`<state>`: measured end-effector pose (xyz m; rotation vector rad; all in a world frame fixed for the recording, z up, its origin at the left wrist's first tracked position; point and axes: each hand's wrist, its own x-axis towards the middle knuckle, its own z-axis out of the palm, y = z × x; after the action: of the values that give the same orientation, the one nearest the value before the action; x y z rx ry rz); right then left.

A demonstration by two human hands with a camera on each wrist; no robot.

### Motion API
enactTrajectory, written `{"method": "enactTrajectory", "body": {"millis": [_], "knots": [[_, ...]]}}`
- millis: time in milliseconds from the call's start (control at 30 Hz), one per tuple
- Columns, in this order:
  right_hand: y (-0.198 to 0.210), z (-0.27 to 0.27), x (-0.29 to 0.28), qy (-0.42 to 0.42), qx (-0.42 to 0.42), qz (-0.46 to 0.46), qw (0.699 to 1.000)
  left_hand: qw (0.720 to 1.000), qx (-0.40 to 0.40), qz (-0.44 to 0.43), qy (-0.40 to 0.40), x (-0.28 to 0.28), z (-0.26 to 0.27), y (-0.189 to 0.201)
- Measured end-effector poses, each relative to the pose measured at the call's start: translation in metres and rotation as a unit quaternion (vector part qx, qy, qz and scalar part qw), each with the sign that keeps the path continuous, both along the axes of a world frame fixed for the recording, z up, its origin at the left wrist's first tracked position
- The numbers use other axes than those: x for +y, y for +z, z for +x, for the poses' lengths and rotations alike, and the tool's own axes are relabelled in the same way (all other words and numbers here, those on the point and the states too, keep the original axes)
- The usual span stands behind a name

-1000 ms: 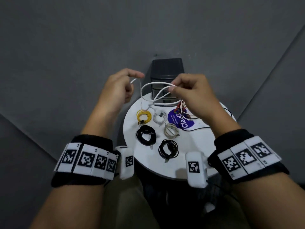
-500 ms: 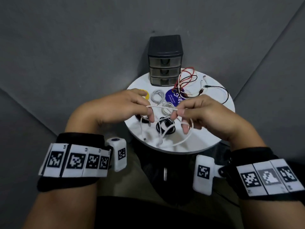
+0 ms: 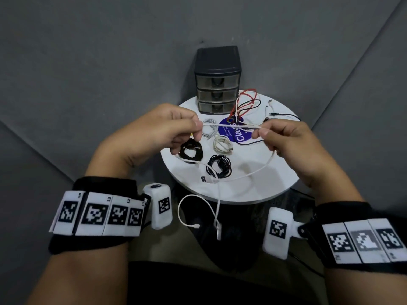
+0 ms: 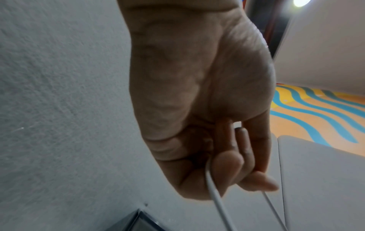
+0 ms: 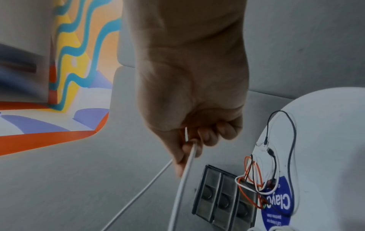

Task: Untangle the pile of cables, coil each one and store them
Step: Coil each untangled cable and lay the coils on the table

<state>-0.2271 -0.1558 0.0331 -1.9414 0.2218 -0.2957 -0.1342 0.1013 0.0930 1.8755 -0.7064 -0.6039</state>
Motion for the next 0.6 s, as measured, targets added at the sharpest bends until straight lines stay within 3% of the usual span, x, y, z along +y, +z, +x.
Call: {"method": "enactTrajectory", "body": {"millis": [100,300,367,500,600], "knots": [[-0.002,0.000,-0.001,-0.057,-0.027,0.005,0.998,1.000,-0.008,0.004,0.008,-0.007,-0.001,-0.004],[0.023,-0.005,0.002,-0.077,-0.048,0.144,0.985,0.999,-0.021,-0.008,0.024,-0.022,0.004,-0.015],[0.030,-0.005,0.006,-0.061,-0.043,0.171,0.982,1.000,-0.015,-0.018,0.012,-0.028,0.005,-0.020],[0.034,-0.003,0.027,0.048,-0.004,0.147,0.988,0.994,-0.055,0.067,-0.063,-0.052,-0.003,-0.022],[0.030,-0.004,0.033,0.081,0.024,0.162,0.983,0.992,-0.074,0.096,-0.043,-0.066,-0.003,-0.023]]}}
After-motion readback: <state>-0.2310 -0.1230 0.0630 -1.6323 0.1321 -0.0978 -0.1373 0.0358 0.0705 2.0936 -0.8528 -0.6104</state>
